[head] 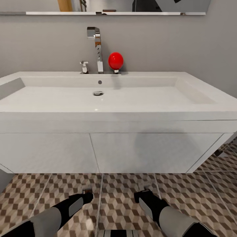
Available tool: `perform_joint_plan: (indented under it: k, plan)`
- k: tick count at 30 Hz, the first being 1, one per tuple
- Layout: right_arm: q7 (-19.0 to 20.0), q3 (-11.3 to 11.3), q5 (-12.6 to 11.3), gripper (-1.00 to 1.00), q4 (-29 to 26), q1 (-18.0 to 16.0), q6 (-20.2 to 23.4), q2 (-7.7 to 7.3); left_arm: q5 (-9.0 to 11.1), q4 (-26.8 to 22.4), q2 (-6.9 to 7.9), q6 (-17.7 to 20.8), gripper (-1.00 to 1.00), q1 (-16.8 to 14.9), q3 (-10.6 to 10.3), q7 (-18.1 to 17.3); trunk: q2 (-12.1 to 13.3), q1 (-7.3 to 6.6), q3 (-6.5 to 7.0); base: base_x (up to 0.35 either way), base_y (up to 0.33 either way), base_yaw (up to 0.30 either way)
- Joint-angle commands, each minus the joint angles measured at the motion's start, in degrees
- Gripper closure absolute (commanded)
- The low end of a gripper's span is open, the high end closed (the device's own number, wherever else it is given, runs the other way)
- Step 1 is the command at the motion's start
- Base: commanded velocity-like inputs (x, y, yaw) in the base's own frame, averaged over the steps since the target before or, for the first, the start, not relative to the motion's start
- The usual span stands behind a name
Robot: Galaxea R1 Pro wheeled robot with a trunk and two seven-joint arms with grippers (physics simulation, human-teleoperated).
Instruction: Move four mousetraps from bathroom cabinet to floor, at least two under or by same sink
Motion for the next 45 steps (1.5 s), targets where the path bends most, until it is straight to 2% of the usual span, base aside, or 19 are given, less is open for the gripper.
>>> perform_joint_plan:
  k: [1, 5, 12, 36, 45]
  plan:
    - [-0.27, 0.46, -0.85, 1.00, -0.10, -0.15, 0.24, -0.03, 0.18, -0.23, 0.08, 0.22, 1.00, -0.21, -0.35, 0.58, -0.02, -0.01, -0.05, 0.000, 0.000, 0.000]
    - [-0.27, 0.46, -1.92, 1.00, -0.10, -1.24, 0.18, 0.06, 0.12, -0.20, 0.08, 0.29, 1.00, -1.23, -0.35, 0.55, -0.02, -0.01, -0.05, 0.000, 0.000, 0.000]
    - [-0.27, 0.46, -2.04, 1.00, -0.02, -1.51, 0.17, 0.47, 0.09, -0.09, 0.18, 0.25, 1.00, -2.74, -0.56, 0.62, -0.02, -0.01, -0.05, 0.000, 0.000, 0.000]
    - [-0.27, 0.46, -1.97, 1.00, -0.03, -1.52, 0.26, 0.40, 0.09, -0.17, -0.15, 0.06, 1.00, -2.82, -0.61, 0.55, -0.02, -0.01, -0.05, 0.000, 0.000, 0.000]
    - [-0.27, 0.46, -1.96, 1.00, -0.10, -1.52, 0.32, 0.31, 0.09, -0.17, -0.18, 0.13, 1.00, -2.82, -0.61, 0.55, -0.14, 0.22, -2.04, 0.000, 0.000, 0.000]
